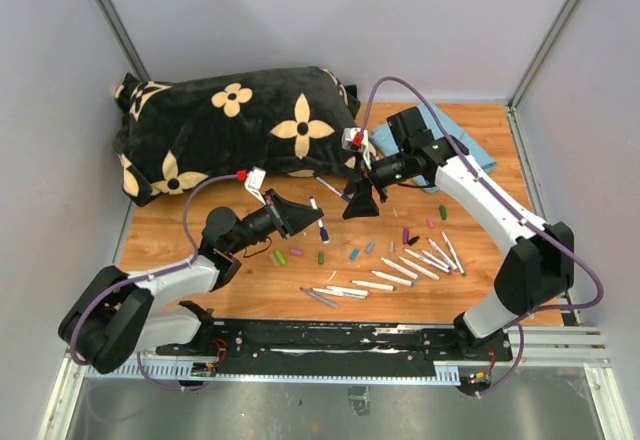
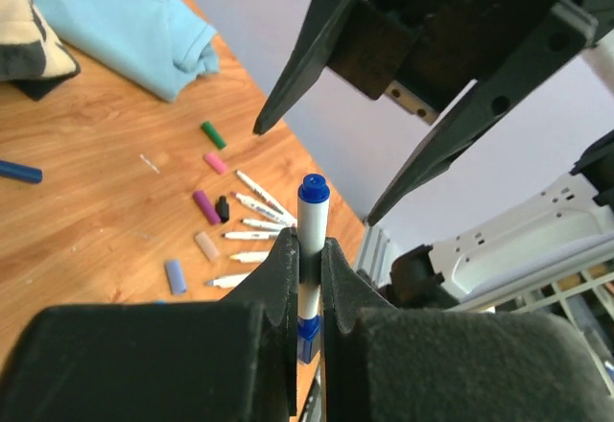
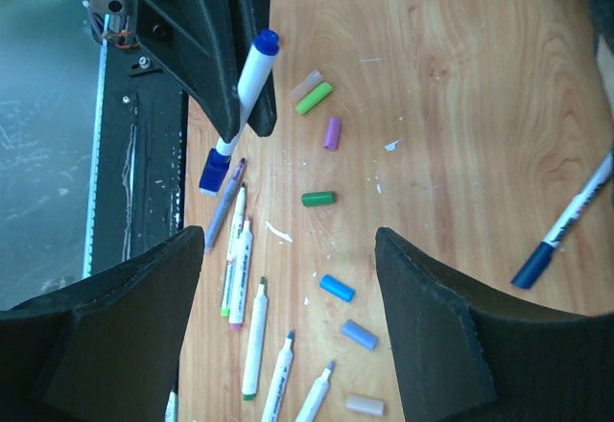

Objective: Open the pen caps
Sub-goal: Pick up the pen from the center of the board.

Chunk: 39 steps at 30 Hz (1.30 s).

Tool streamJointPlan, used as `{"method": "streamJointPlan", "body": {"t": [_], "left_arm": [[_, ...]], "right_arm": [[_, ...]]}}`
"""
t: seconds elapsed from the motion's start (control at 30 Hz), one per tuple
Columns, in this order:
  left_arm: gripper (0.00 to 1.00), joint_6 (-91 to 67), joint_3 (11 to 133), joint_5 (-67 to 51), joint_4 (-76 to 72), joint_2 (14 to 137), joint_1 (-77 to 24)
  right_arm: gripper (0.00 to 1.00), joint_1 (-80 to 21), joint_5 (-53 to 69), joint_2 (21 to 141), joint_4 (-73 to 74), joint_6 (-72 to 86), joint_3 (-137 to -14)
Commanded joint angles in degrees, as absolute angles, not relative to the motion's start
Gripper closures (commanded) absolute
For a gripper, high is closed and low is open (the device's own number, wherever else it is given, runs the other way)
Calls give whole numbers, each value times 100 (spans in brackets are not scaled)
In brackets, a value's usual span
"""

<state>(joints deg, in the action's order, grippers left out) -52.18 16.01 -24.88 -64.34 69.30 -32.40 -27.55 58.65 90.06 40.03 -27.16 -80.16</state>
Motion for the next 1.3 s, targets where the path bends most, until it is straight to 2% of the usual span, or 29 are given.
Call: {"method": "streamJointPlan", "body": {"t": [0.0,0.23,0.43,0.6,0.73,1.0,1.1,1.27], "left_arm": [[100,-4279,2073,-3115,-4429,6443,-3182],[100,-3895,2513,-3597,-3348,6185,-3139],[99,-3943,2653,-4047,-3173,6392,-3138],[100,-4014,2705,-4370,-3203,6606,-3138],[100,-4019,2787,-4599,-3166,6771,-3138],[100,-3997,2971,-5022,-3151,7074,-3138],[100,-3961,3056,-5169,-3146,7290,-3138],[100,-3984,3313,-5518,-3142,7779,-3142]], "right_arm": [[27,-2655,5707,8599,4277,-3501,-8177],[26,-2671,5874,8114,4763,-5242,-8018],[13,-2689,5705,7914,5606,-6995,-8050],[1,-2704,5402,7705,5634,-7551,-7893],[2,-2711,5371,7581,5757,-8064,-7824],[2,-2716,5515,7647,7124,-10040,-8210],[1,-2803,5174,7706,7393,-10751,-8299],[7,-3324,4106,7909,7264,-11020,-8393]]}}
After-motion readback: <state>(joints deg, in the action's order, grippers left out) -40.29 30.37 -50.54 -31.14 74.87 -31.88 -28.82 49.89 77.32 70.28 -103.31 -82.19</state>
